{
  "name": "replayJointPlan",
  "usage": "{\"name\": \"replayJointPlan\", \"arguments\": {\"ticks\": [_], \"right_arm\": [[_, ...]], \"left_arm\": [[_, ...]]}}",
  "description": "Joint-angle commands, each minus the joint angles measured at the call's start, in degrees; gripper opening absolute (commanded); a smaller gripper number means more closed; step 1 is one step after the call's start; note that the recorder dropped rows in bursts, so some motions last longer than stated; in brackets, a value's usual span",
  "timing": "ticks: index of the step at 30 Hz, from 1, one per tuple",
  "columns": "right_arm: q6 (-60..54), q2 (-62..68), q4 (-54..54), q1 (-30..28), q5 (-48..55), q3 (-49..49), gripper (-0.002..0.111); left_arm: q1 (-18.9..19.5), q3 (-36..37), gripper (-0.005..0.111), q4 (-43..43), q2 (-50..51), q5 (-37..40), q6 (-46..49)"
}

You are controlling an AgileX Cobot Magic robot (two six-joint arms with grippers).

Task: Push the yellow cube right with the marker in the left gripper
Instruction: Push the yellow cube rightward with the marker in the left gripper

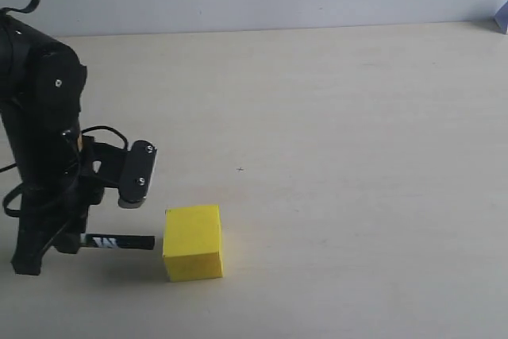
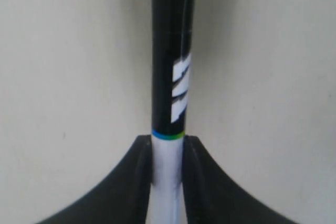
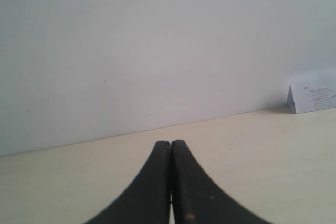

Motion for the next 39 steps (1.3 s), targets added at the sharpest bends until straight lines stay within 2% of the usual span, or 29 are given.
{"name": "replayJointPlan", "arguments": {"ticks": [1,4,10,16,20,35,39], "right_arm": [[0.0,-0.4,-0.1,0.1,-0.2,0.3,0.0],[0.0,-0.4,-0.1,0.1,-0.2,0.3,0.0],[0.0,-0.4,-0.1,0.1,-0.2,0.3,0.0],[0.0,-0.4,-0.1,0.1,-0.2,0.3,0.0],[0.0,-0.4,-0.1,0.1,-0.2,0.3,0.0],[0.0,-0.4,-0.1,0.1,-0.4,0.3,0.0],[0.0,-0.4,-0.1,0.1,-0.4,0.3,0.0]], "left_arm": [[-5.2,-2.8,0.0,-4.0,1.5,-3.4,1.1],[-7.0,-5.8,0.0,-4.4,3.0,-2.5,0.8],[-6.6,-7.4,0.0,-2.9,4.1,1.8,-0.8],[-5.9,-7.4,0.0,4.9,3.4,9.9,-3.4],[-4.5,-7.4,0.0,4.1,1.7,9.5,-3.6],[-4.6,-7.4,0.0,-2.4,1.3,3.6,-3.6],[-6.1,-7.4,0.0,-2.8,1.8,1.9,-3.6]]}}
